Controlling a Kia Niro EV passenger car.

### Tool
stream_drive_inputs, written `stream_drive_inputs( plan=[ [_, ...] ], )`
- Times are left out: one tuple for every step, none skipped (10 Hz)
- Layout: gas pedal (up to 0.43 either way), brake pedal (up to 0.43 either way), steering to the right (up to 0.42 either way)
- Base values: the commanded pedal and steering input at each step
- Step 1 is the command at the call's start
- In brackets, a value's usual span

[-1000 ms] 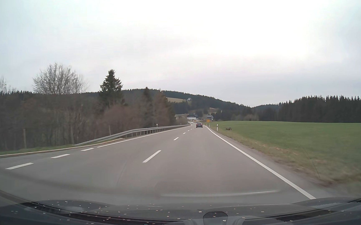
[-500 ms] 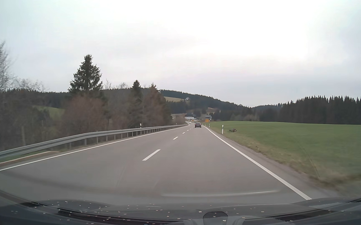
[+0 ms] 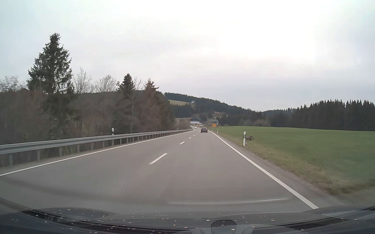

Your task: Follow the waypoints while adhering to traffic rules and regulations

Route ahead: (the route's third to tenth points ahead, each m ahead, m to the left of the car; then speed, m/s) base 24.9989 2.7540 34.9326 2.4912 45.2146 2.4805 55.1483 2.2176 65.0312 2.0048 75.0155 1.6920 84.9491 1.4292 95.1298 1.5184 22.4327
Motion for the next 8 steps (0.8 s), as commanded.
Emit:
stream_drive_inputs(
  plan=[
    [0.0,0.0,0.005],
    [0.0,0.0,0.005],
    [0.0,0.0,0.005],
    [0.0,0.0,0.005],
    [0.0,0.0,0.005],
    [0.0,0.0,0.004],
    [0.0,0.0,0.003],
    [0.0,0.0,0.003]
  ],
)
